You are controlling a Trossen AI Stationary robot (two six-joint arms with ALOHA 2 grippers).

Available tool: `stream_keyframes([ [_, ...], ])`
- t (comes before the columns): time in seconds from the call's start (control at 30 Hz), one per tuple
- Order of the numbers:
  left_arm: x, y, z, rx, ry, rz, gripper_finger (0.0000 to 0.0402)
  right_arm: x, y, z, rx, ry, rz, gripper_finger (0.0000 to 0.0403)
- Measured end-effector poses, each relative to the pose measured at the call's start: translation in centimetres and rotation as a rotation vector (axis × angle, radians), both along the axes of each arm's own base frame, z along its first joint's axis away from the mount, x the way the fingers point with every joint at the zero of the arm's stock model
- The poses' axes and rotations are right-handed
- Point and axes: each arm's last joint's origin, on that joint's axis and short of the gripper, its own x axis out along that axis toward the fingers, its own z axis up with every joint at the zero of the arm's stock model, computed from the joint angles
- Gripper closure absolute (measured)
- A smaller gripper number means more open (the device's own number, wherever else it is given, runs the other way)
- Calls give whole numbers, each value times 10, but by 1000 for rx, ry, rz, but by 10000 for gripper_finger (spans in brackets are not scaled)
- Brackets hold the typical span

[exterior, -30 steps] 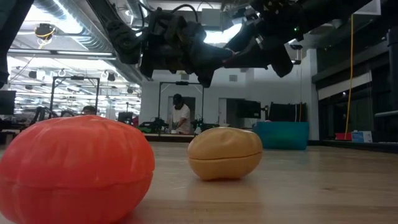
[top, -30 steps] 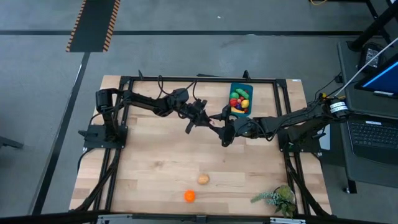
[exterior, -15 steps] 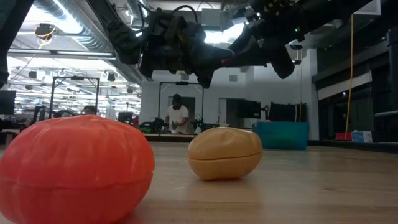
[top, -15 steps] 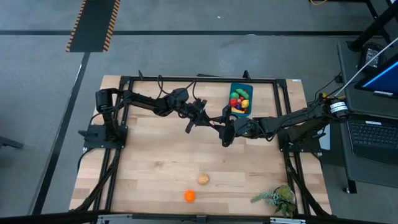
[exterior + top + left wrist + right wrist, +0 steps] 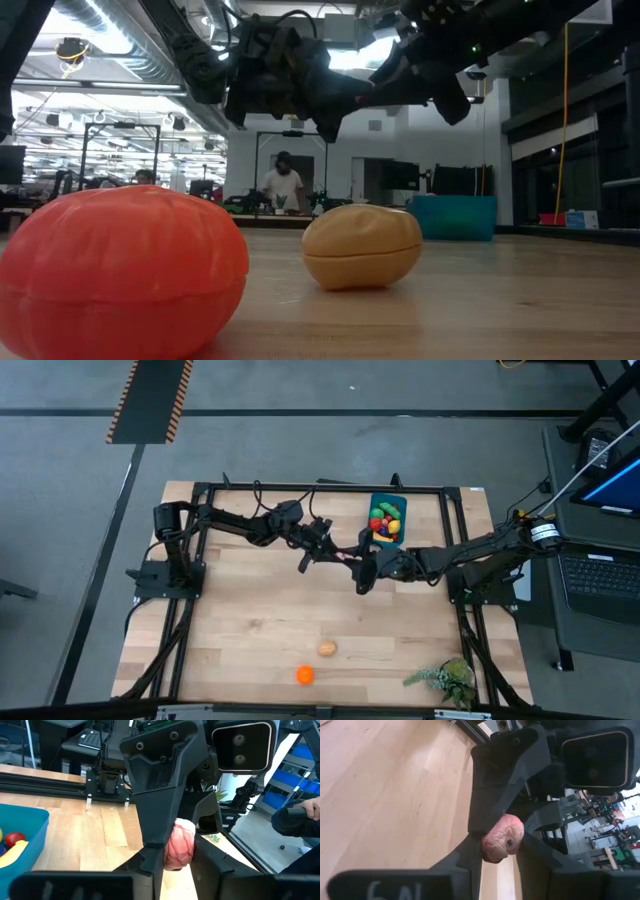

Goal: Pick and placing Produce into tupperware
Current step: Put the pink peach into the blue bin

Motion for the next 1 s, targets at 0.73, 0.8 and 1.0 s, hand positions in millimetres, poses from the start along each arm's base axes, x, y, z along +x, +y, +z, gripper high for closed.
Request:
stream_keyframes([
  [0.73, -15, 33, -22, 14, 206, 146, 322, 0, 4, 2, 7, -20, -17, 322],
  [0.8, -15, 33, -23, 35, 204, 142, 326, 0, 3, 2, 3, -18, -26, 326],
  [1.0, -16, 32, -21, 19, 183, 56, 342, -4, -1, 4, -62, -35, -202, 329],
])
